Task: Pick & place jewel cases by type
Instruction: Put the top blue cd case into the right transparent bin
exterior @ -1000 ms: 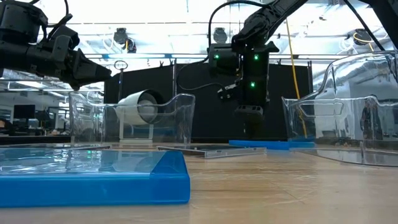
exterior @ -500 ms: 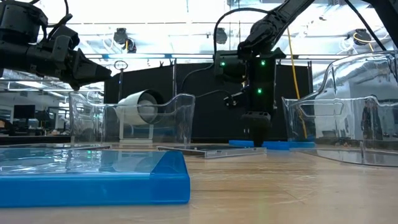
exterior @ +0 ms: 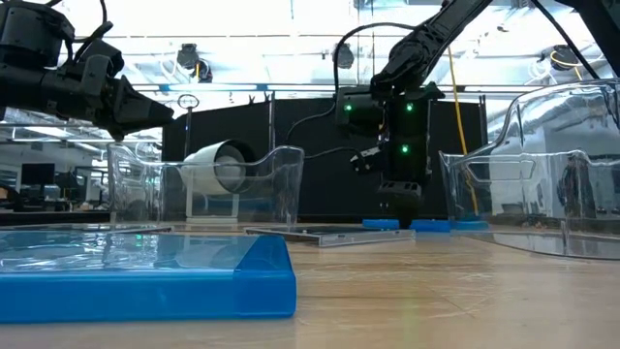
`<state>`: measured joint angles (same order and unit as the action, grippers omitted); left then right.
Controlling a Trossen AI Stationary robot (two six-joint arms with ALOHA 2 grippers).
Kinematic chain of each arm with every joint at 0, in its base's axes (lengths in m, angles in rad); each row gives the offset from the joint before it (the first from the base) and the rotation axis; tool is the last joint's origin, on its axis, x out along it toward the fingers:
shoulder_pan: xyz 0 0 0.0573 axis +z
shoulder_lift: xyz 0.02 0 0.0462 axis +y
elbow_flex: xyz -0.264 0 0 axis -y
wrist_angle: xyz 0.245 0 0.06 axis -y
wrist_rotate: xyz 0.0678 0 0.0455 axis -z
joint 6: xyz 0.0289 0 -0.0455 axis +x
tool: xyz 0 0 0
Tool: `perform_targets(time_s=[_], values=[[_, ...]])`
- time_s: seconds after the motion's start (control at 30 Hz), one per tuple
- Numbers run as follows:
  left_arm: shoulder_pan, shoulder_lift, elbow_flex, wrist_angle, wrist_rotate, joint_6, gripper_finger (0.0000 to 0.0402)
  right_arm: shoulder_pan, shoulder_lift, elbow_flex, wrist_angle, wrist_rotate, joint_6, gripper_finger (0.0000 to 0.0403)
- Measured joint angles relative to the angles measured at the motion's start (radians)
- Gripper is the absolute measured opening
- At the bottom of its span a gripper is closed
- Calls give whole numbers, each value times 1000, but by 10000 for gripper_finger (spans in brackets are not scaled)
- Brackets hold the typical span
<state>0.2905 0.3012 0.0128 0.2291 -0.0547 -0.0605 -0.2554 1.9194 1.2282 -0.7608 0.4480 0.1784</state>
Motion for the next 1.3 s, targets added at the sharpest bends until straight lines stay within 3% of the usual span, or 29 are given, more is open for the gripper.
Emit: perform_targets(time_s=[0.17,0.5,0.9,1.1,1.3], values=[[0,0,0,0,0,0,129,3,0,0,1,17,-70,13],[0,0,0,0,0,0,129,65,-29,-1,94,78,-194,2],[0,0,0,0,0,0,129,117,-208,-1,183,77,-263,0],[0,0,0,-1,0,0,129,120,-307,-1,210,213,-330,2],[0,0,0,-1,0,0,129,126,-413,-1,208,231,-350,2]])
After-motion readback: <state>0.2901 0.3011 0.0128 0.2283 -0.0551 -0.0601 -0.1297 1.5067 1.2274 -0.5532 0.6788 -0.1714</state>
